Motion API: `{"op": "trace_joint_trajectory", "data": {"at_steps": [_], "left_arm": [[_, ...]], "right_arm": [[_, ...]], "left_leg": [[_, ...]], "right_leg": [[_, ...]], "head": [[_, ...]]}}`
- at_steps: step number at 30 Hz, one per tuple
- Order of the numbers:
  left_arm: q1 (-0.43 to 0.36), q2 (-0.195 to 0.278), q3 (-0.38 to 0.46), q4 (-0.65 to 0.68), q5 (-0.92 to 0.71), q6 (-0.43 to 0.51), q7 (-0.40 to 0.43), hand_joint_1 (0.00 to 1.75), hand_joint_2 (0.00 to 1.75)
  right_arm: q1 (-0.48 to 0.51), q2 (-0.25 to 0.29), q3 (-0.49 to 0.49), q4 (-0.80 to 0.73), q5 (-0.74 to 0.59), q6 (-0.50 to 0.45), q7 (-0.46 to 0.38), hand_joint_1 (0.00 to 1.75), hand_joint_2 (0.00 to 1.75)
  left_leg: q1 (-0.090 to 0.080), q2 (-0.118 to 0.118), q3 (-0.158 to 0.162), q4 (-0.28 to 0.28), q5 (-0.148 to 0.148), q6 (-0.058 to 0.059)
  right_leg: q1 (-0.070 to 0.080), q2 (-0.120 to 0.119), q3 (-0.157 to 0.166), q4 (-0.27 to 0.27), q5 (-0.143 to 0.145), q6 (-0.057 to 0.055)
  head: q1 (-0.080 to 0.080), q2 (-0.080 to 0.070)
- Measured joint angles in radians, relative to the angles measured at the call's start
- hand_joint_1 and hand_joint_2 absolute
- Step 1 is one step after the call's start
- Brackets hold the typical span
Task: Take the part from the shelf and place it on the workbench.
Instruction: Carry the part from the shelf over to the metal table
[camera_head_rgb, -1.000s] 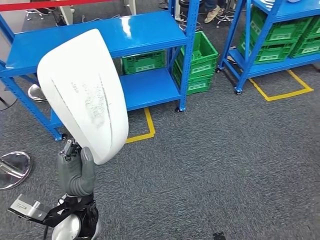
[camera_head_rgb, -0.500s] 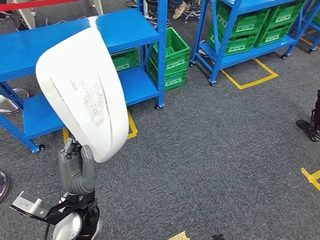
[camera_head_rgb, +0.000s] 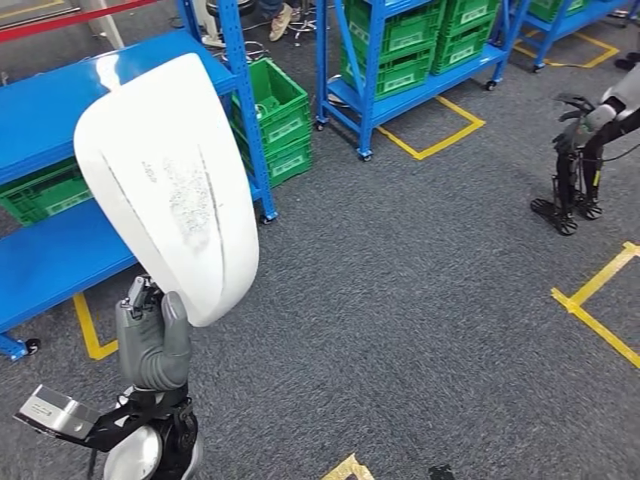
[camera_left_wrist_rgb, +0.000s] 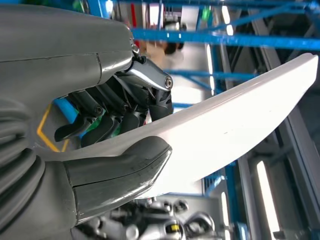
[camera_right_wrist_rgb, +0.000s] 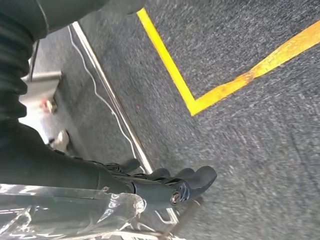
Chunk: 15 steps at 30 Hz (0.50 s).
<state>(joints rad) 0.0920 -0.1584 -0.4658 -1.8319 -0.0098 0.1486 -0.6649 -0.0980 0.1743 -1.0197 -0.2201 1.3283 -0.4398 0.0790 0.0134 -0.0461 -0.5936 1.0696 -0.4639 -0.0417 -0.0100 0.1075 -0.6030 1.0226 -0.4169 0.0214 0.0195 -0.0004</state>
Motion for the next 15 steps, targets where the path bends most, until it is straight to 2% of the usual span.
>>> {"op": "trace_joint_trajectory", "data": {"at_steps": [1, 2, 4, 5, 6, 8, 9, 10, 11, 12, 13, 15], "left_arm": [[0.000, 0.000, 0.000, 0.000, 0.000, -0.001, 0.000, 1.75, 1.75], [-0.001, 0.000, 0.000, 0.000, 0.000, -0.001, 0.000, 1.75, 1.75], [-0.002, 0.000, 0.000, -0.001, 0.000, -0.001, 0.000, 1.75, 1.75], [-0.003, -0.001, 0.000, -0.001, 0.000, -0.002, 0.000, 1.75, 1.75], [-0.004, -0.001, -0.001, -0.001, 0.000, -0.002, 0.000, 1.75, 1.75], [-0.003, -0.002, 0.000, -0.001, 0.000, -0.002, 0.000, 1.75, 1.75], [-0.003, -0.002, 0.000, -0.001, 0.000, -0.002, 0.000, 1.75, 1.75], [-0.002, -0.002, 0.000, -0.001, 0.000, -0.002, 0.000, 1.75, 1.75], [-0.002, -0.002, 0.000, -0.001, 0.000, -0.002, 0.000, 1.75, 1.75], [-0.002, -0.002, 0.000, -0.001, 0.000, -0.002, 0.000, 1.75, 1.75], [-0.002, -0.002, 0.000, -0.001, 0.000, -0.002, 0.000, 1.75, 1.75], [-0.003, -0.002, 0.000, -0.001, 0.000, -0.002, 0.000, 1.75, 1.75]], "right_arm": [[-0.001, 0.000, 0.000, 0.000, 0.000, 0.000, 0.000, 0.00, 1.75], [-0.001, 0.000, 0.000, 0.000, 0.000, 0.000, 0.000, 0.00, 1.75], [0.005, -0.001, 0.000, 0.000, 0.000, 0.000, 0.000, 0.00, 1.75], [0.009, -0.002, 0.000, 0.000, 0.000, 0.000, 0.000, 0.00, 1.75], [0.010, -0.003, 0.000, 0.000, 0.000, 0.000, 0.000, 0.00, 1.75], [0.008, -0.005, -0.001, 0.000, 0.000, 0.000, 0.000, 0.00, 1.75], [0.006, -0.005, -0.001, 0.000, 0.000, 0.000, 0.000, 0.00, 1.75], [0.004, -0.005, -0.001, 0.000, 0.000, 0.000, 0.000, 0.00, 1.75], [0.004, -0.005, -0.001, 0.000, 0.000, 0.000, 0.000, 0.00, 1.75], [0.005, -0.005, -0.001, 0.000, 0.000, 0.000, 0.000, 0.00, 1.75], [0.005, -0.005, -0.001, 0.000, 0.000, 0.000, 0.000, 0.00, 1.75], [0.003, -0.005, -0.001, 0.000, 0.000, 0.001, 0.000, 0.00, 1.75]], "left_leg": [[0.003, -0.019, 0.021, -0.046, 0.012, 0.002], [0.003, -0.031, 0.030, -0.068, 0.012, 0.006], [0.002, -0.016, 0.032, -0.074, 0.013, 0.018], [0.003, -0.006, 0.032, -0.076, 0.015, 0.025], [0.004, 0.007, 0.032, -0.078, 0.017, 0.031], [0.003, 0.034, 0.033, -0.079, 0.018, 0.040], [0.001, 0.048, 0.032, -0.079, 0.017, 0.041], [-0.001, 0.063, 0.033, -0.079, 0.016, 0.042], [-0.001, 0.077, 0.033, -0.078, 0.015, 0.042], [-0.002, 0.090, 0.035, -0.078, 0.014, 0.041], [-0.001, 0.103, 0.037, -0.078, 0.012, 0.038], [-0.006, 0.124, 0.044, -0.076, 0.005, 0.029]], "right_leg": [[0.000, 0.012, -0.004, 0.001, 0.001, 0.005], [0.000, 0.022, -0.009, 0.001, 0.003, 0.011], [-0.003, 0.038, -0.019, -0.003, 0.008, 0.023], [-0.003, 0.026, -0.025, 0.002, 0.004, 0.028], [-0.002, 0.001, -0.037, 0.025, -0.010, 0.032], [0.001, -0.066, -0.085, 0.131, -0.069, 0.039], [0.000, -0.086, -0.117, 0.200, -0.102, 0.041], [0.000, -0.095, -0.141, 0.255, -0.122, 0.043], [-0.001, -0.100, -0.151, 0.280, -0.126, 0.044], [-0.001, -0.104, -0.140, 0.265, -0.111, 0.044], [-0.001, -0.111, -0.109, 0.214, -0.082, 0.044], [0.001, -0.153, -0.033, 0.079, -0.032, 0.041]], "head": [[0.000, 0.000], [0.000, 0.000], [0.000, 0.000], [0.001, 0.000], [0.006, 0.000], [0.013, 0.000], [0.015, 0.000], [0.015, 0.000], [0.015, 0.000], [0.015, 0.000], [0.015, 0.000], [0.016, 0.000]]}}
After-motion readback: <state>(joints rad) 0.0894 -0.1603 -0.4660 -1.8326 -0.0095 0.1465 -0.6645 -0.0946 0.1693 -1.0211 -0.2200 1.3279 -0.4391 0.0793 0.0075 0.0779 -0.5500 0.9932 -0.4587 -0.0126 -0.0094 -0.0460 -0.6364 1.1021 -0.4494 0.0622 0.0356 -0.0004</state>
